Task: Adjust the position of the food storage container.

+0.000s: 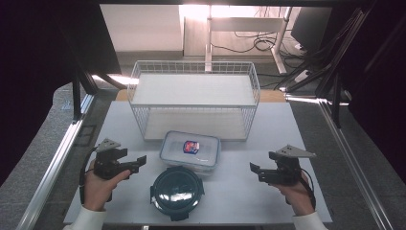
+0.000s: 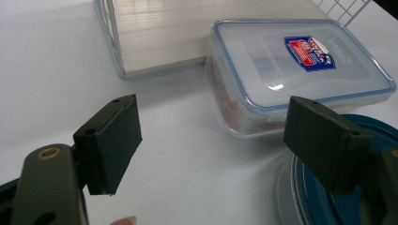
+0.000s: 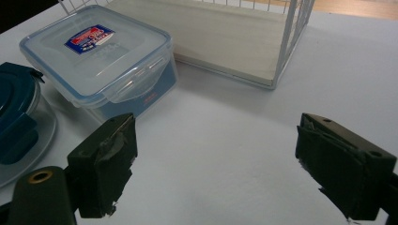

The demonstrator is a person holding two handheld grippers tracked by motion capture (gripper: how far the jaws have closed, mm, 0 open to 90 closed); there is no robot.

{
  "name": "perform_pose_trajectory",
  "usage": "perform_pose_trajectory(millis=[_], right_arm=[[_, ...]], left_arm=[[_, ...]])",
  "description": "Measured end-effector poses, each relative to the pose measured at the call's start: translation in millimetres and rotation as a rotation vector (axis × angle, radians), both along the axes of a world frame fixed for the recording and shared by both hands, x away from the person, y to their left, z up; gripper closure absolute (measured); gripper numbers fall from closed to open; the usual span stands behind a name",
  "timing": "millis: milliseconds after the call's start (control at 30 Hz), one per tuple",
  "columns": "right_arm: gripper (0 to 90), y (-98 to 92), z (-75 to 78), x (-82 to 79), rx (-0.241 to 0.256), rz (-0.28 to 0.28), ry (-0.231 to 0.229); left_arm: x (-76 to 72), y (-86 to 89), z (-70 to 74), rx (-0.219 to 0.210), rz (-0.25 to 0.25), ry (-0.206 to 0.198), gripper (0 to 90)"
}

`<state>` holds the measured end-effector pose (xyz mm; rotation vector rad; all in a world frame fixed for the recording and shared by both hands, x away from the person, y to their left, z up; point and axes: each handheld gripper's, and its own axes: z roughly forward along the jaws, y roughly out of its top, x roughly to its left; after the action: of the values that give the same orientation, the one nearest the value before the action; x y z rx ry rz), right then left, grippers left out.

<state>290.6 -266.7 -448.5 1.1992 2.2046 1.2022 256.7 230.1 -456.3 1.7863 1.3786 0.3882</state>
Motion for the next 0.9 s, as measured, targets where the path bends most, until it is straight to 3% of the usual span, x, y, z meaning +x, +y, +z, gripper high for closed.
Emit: perform_pose_trajectory(millis=[400, 567, 900], right_arm=[[14.0, 0.7, -3.3, 1.4, -0.023, -0.016, 0.035], [15.2, 1.6, -0.6, -1.7, -0.018, -0.021, 0.026], [15.4, 5.8, 0.0, -1.7, -0.03, -0.015, 0.03]], left_arm=[[0.1, 2.1, 0.5, -0.004, 0.005, 0.009, 19.7], [-1.9, 1.6, 2.9, -0.019, -0.005, -0.002, 19.6], [1.0, 2.6, -0.5, -0.017, -0.015, 0.014, 19.8]])
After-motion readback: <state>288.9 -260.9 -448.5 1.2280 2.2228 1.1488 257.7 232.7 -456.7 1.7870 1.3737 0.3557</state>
